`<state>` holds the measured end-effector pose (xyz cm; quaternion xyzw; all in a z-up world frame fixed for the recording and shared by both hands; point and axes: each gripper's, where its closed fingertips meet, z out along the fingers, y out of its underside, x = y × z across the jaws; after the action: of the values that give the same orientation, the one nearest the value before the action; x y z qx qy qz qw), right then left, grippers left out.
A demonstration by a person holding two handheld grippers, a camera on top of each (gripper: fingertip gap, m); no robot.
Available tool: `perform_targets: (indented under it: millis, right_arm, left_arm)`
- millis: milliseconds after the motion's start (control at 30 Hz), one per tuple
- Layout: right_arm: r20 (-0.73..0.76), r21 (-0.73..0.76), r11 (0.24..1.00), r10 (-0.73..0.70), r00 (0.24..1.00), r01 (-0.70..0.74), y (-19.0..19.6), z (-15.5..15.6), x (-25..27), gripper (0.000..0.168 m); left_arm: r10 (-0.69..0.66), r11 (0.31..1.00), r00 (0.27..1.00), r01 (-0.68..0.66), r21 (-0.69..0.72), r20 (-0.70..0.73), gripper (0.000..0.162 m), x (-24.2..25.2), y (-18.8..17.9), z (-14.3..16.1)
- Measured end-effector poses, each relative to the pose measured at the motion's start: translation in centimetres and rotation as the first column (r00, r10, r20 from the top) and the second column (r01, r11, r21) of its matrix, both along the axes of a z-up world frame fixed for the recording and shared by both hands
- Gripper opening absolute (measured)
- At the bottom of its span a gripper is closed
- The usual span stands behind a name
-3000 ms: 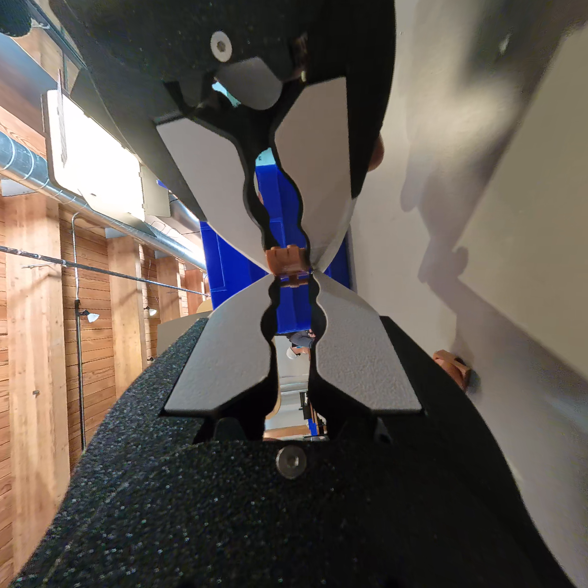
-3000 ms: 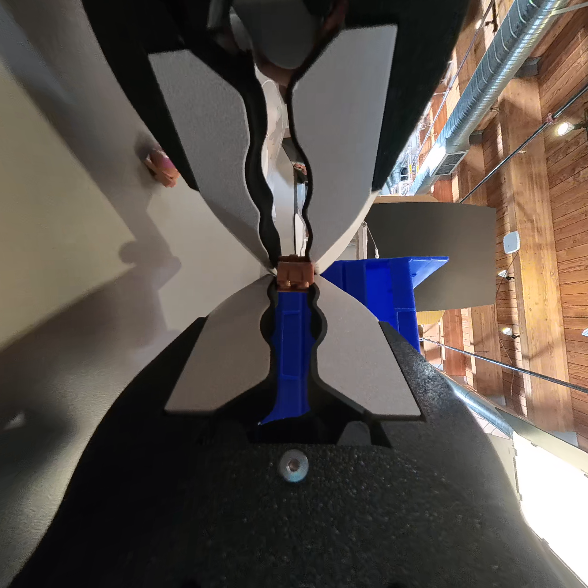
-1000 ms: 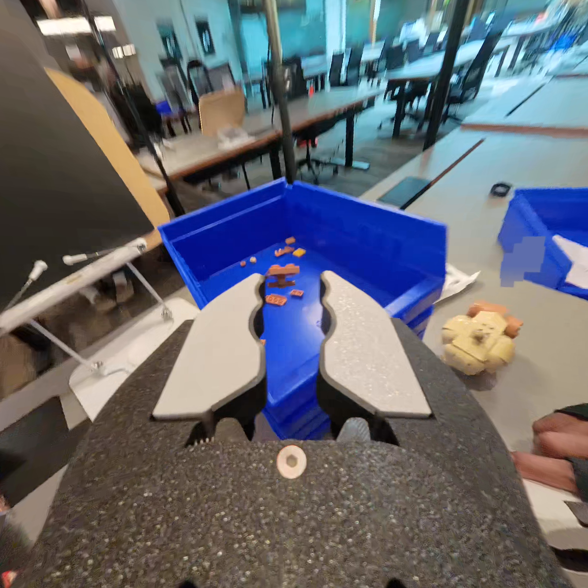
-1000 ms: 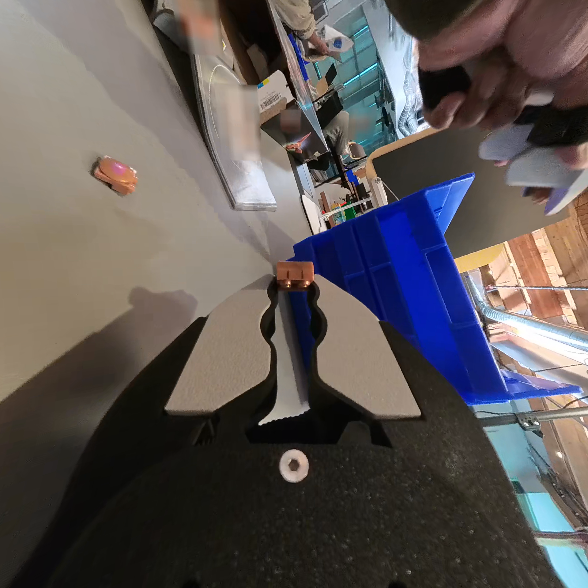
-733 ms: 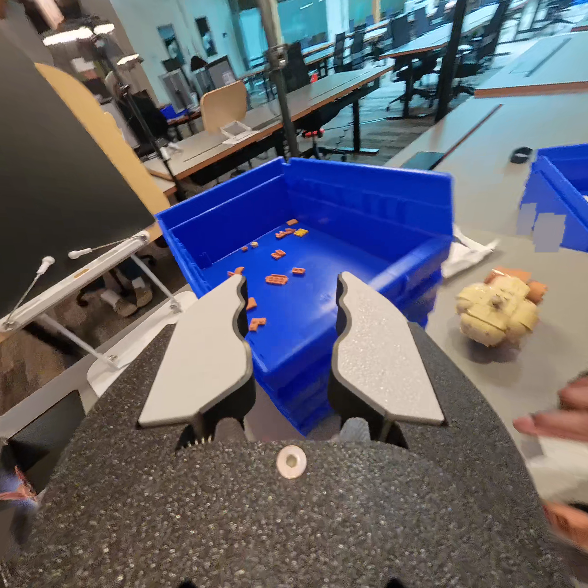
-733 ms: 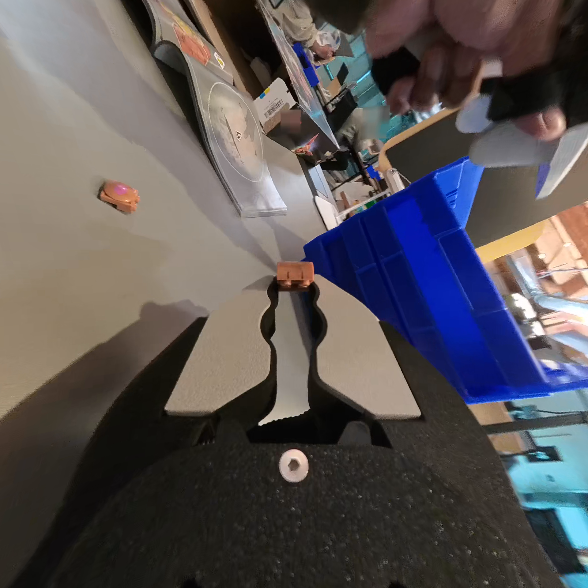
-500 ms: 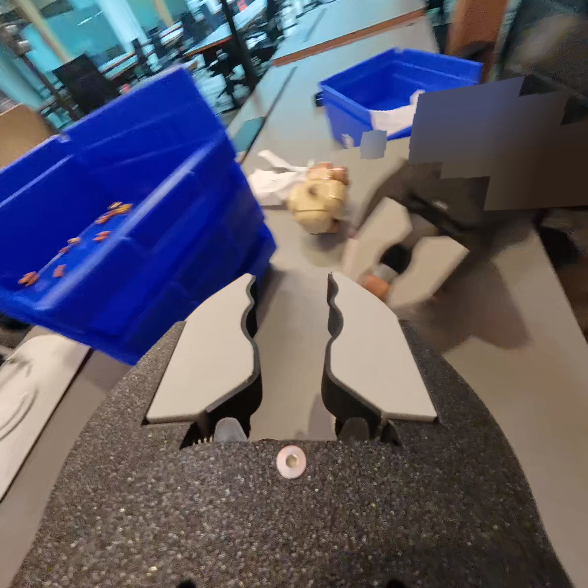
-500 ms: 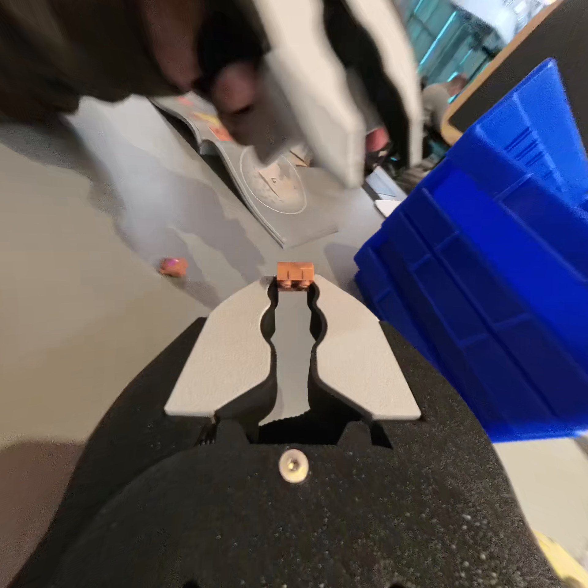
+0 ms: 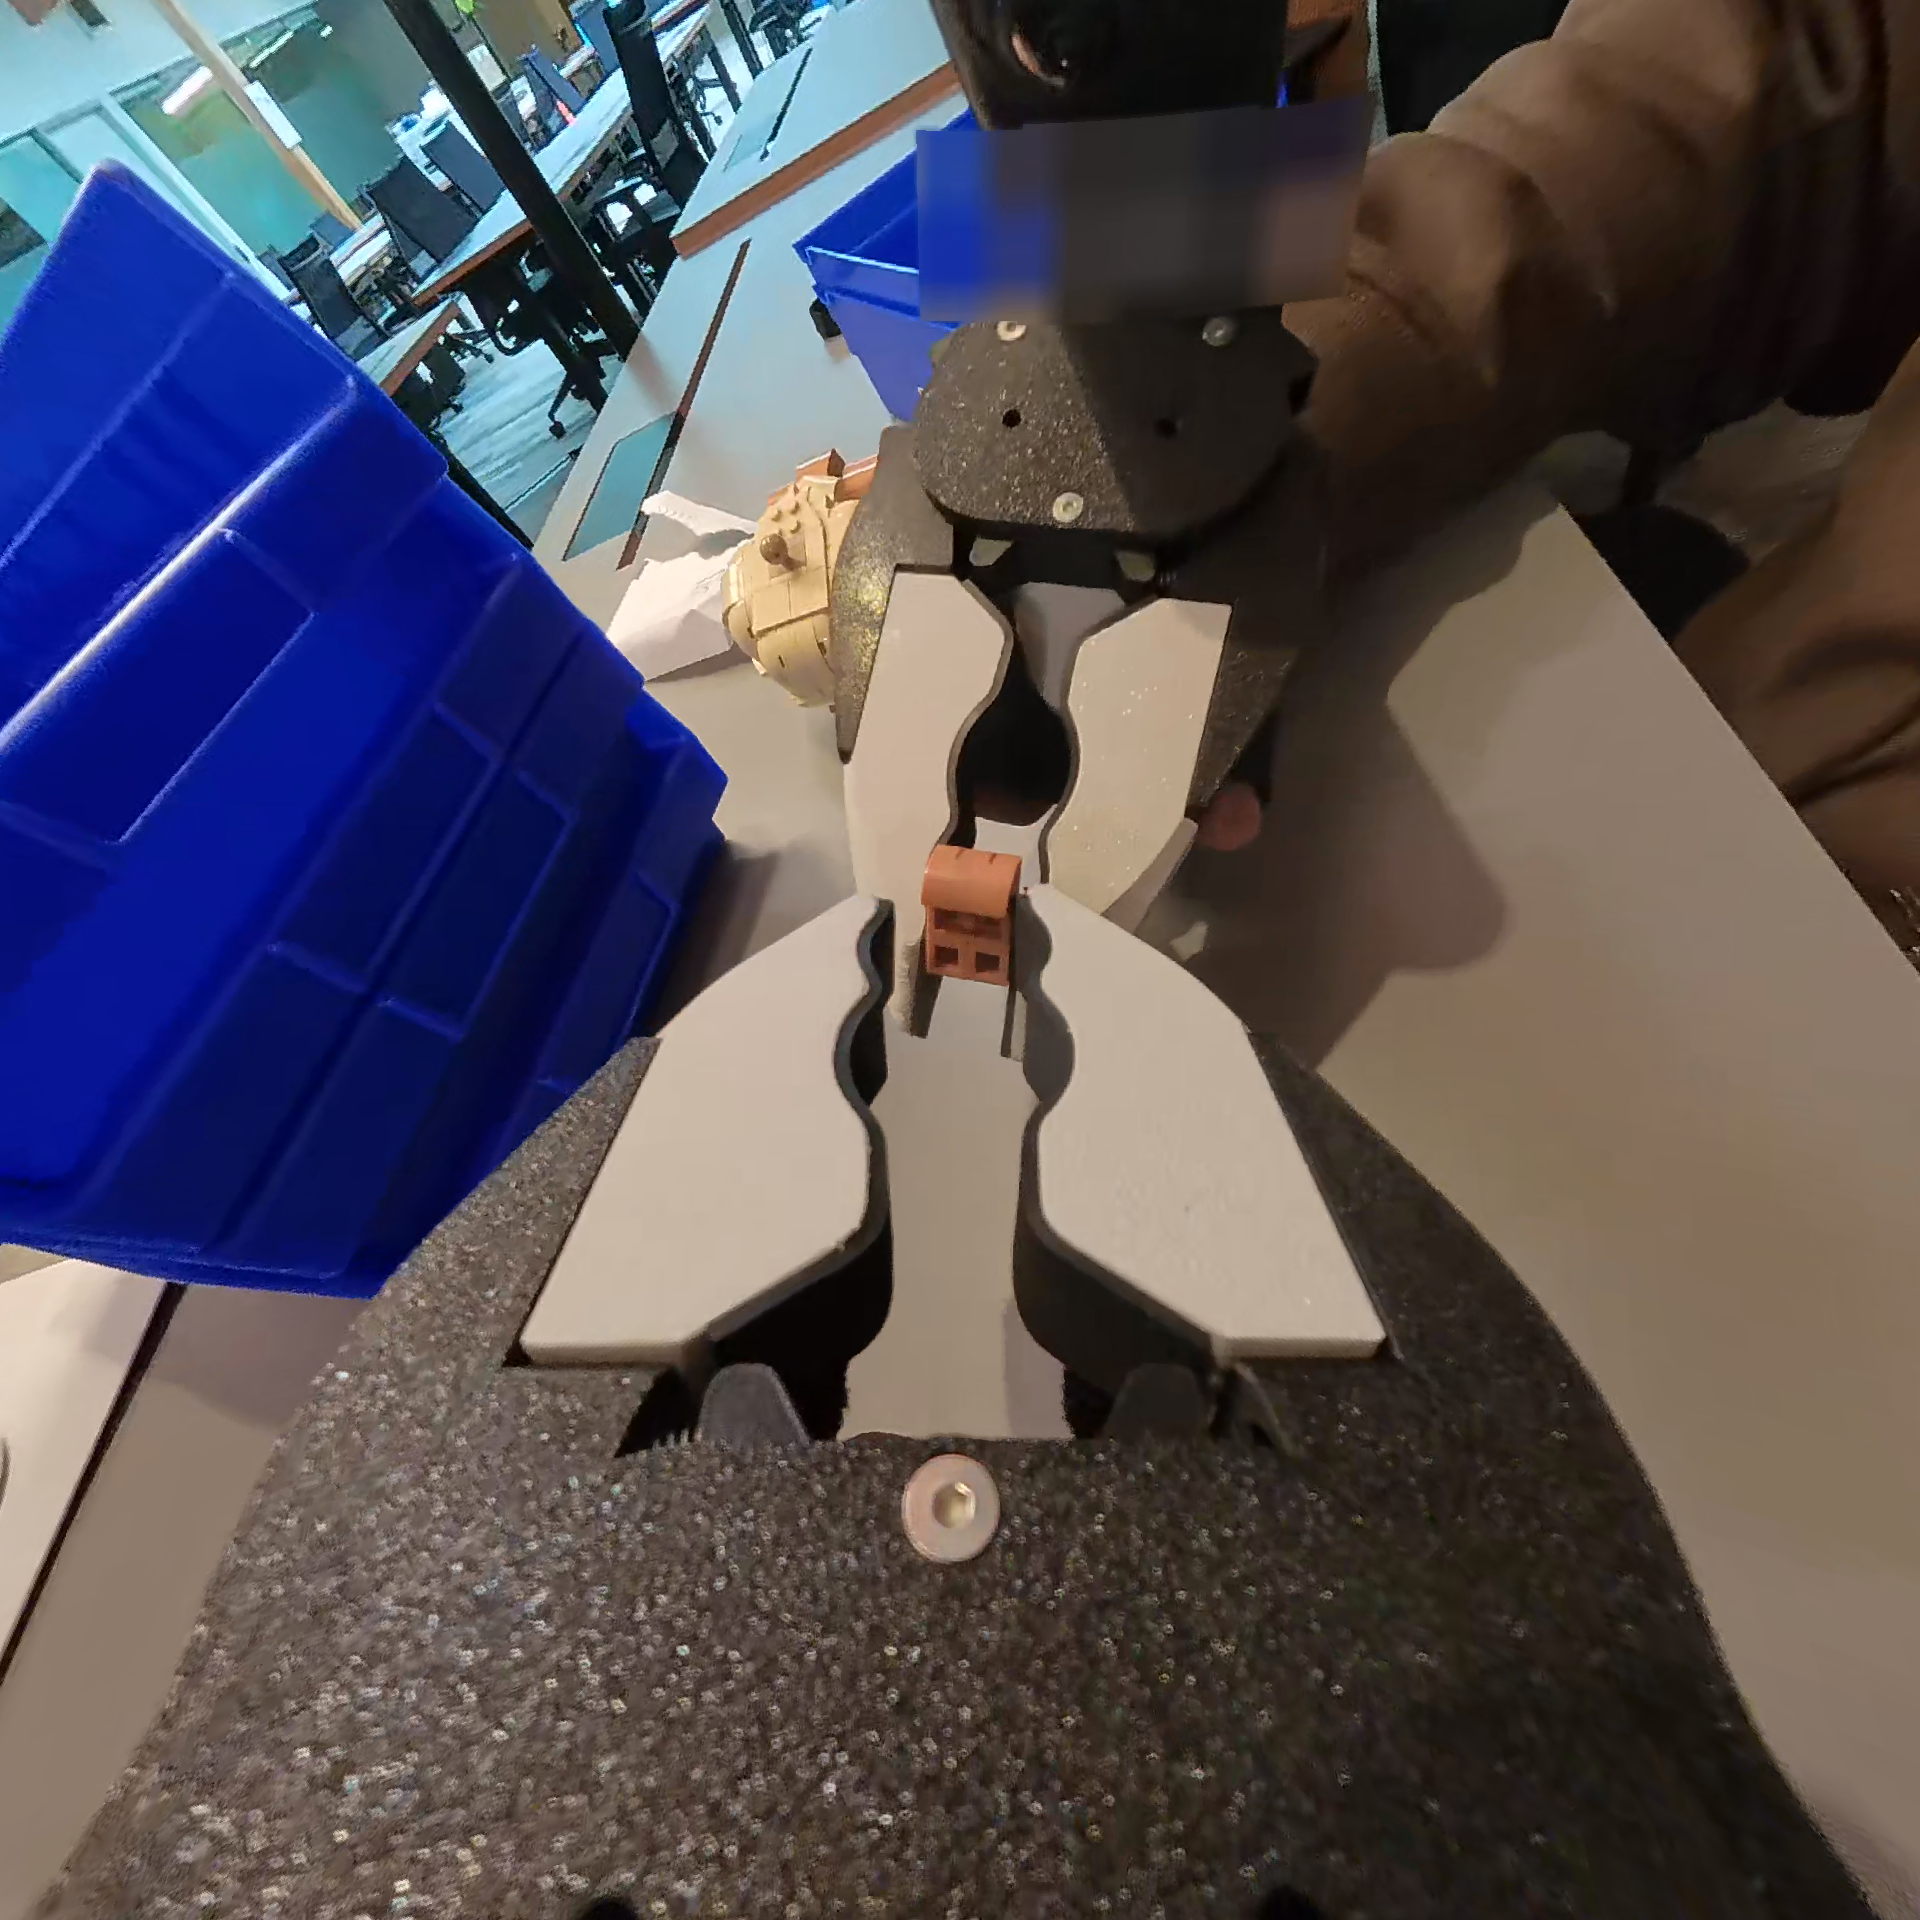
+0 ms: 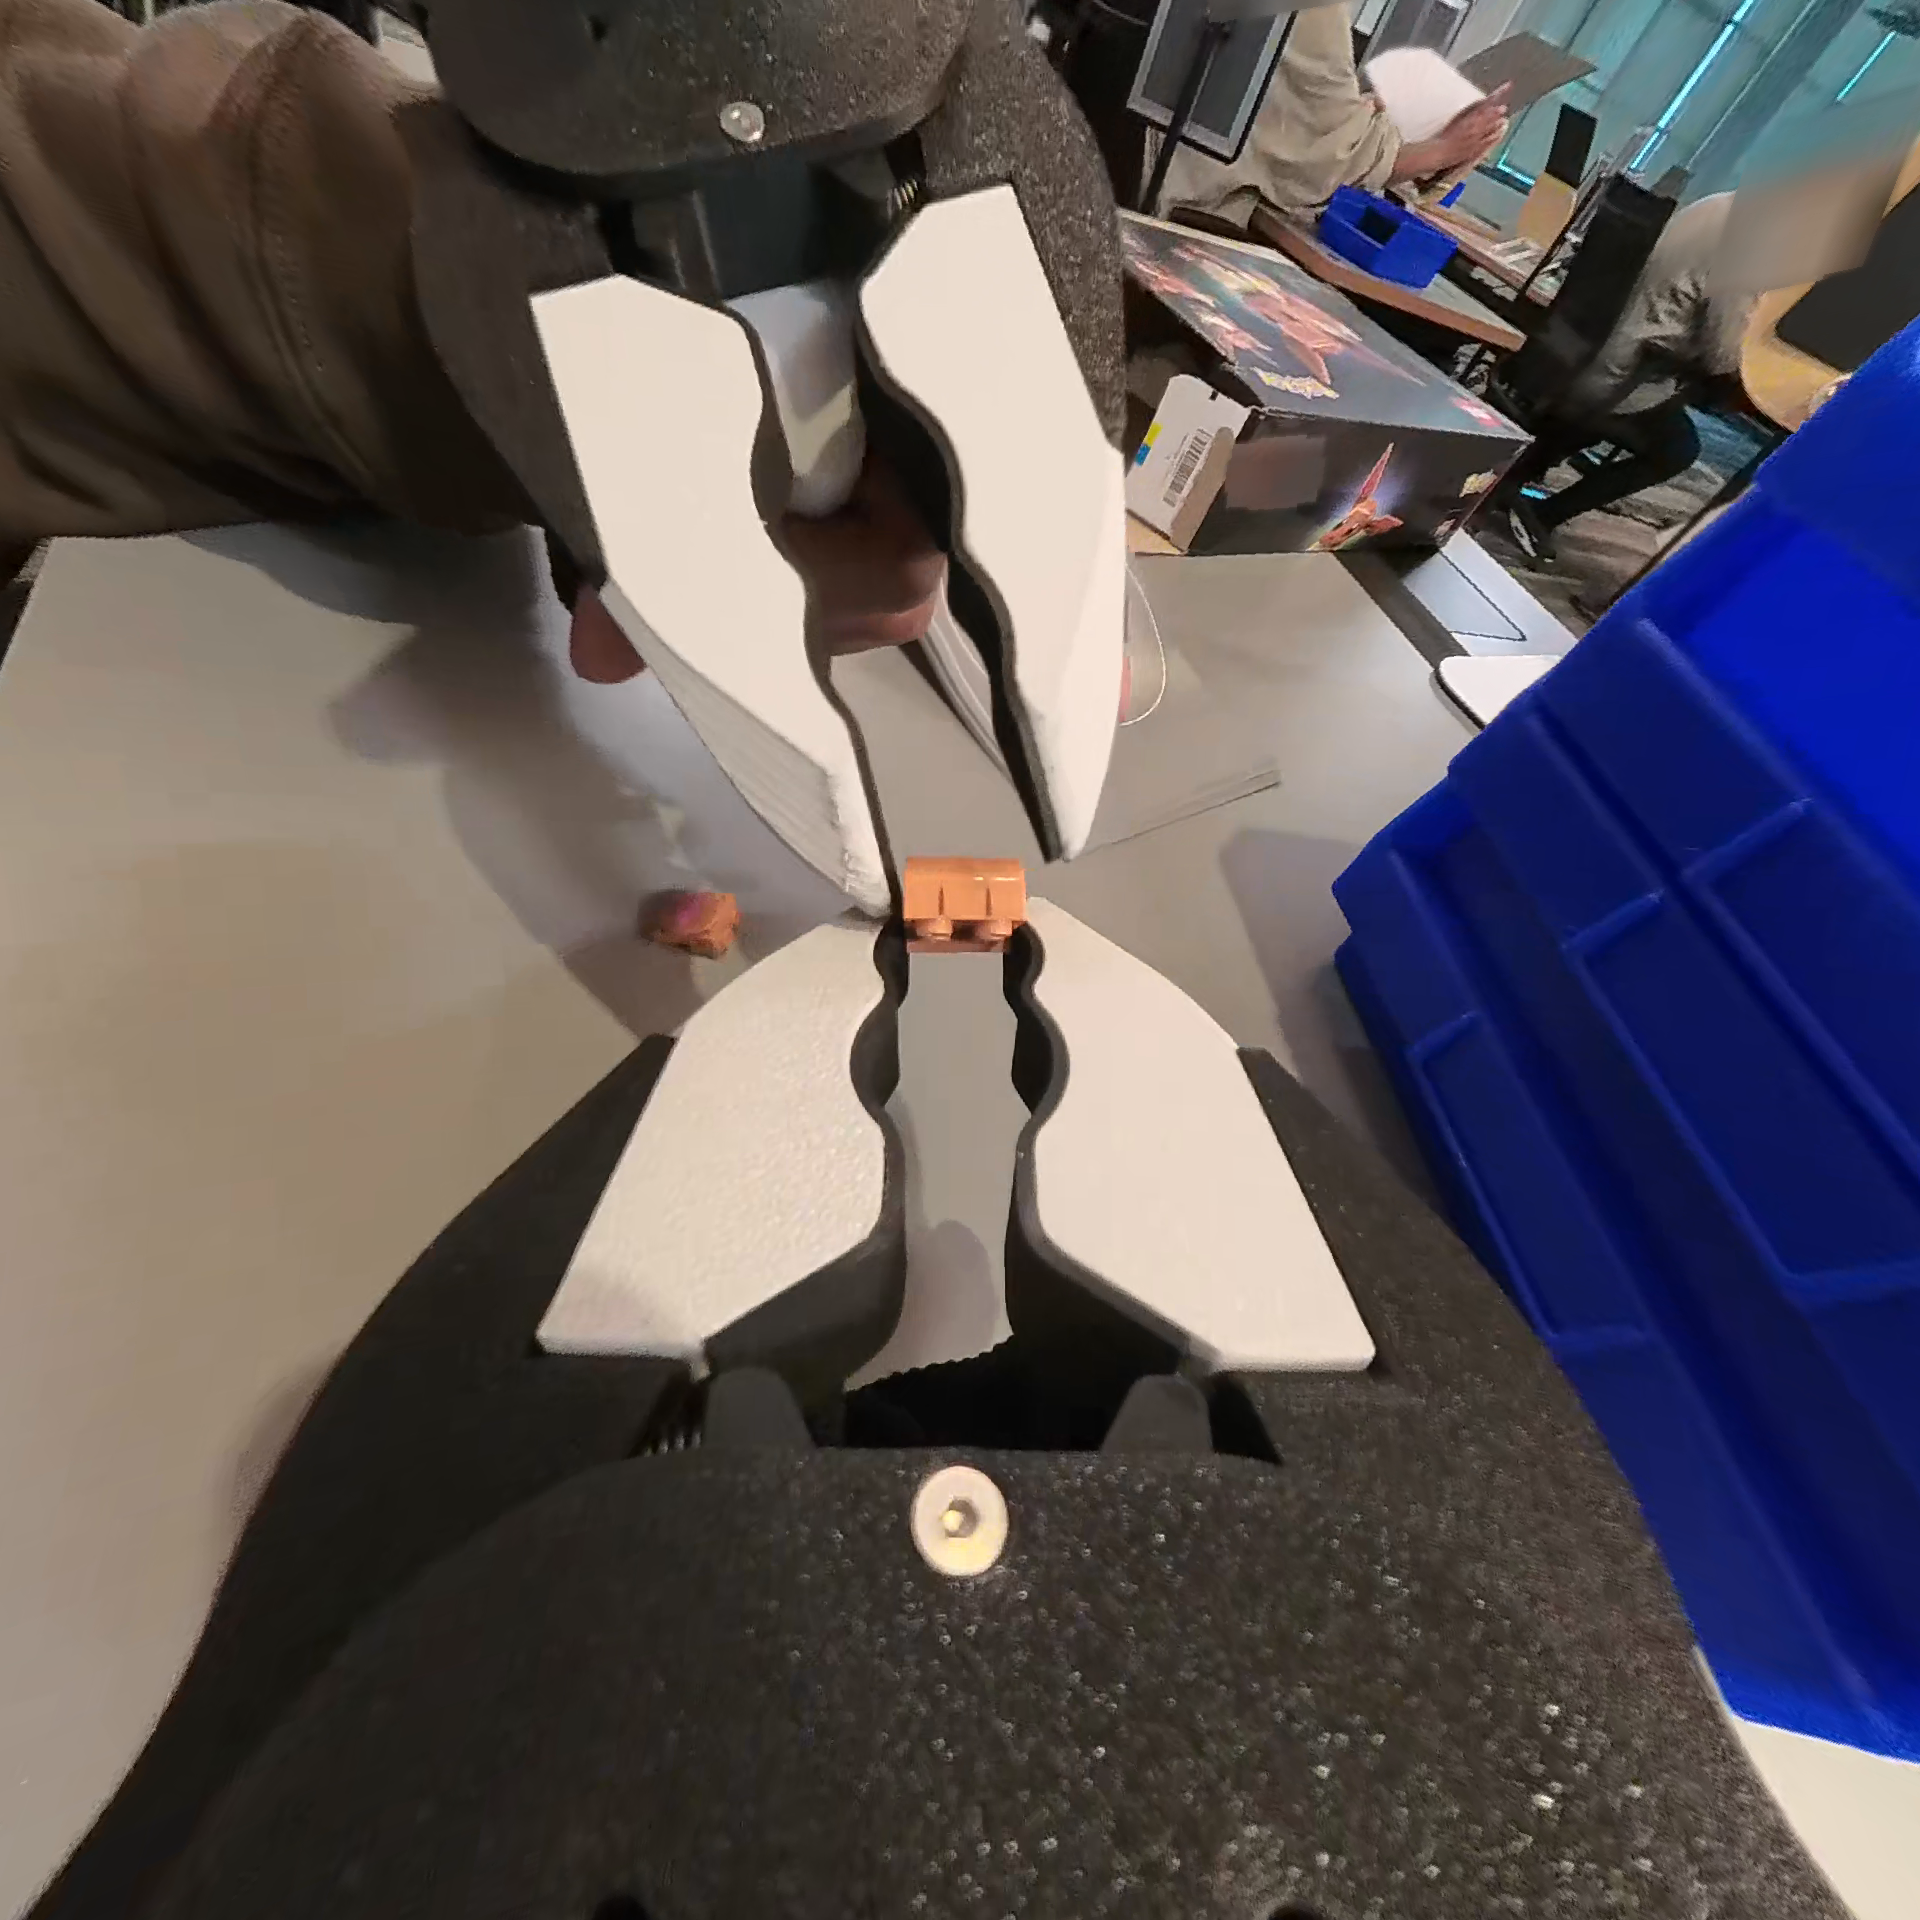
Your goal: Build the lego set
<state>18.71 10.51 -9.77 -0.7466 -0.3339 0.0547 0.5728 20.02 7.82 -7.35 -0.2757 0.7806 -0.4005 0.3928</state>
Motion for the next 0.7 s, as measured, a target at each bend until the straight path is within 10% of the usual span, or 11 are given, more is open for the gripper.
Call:
perform_targets:
  millis: [433,700]
  right_arm:
    - [-0.007,0.061,0.998,0.019,1.0,-0.019,-0.2,0.8,0.2,0.018]
    - [0.006,0.114,0.993,-0.028,1.0,0.027,0.1,1.4,1.0,0.019]
  left_arm:
    - [-0.018,0.968,0.999,0.009,-0.251,-0.032,0.017,0.5,-0.6,0.7]
    - [-0.082,0.689,0.997,0.069,-0.721,0.017,0.017,0.2,0.5,4.3]
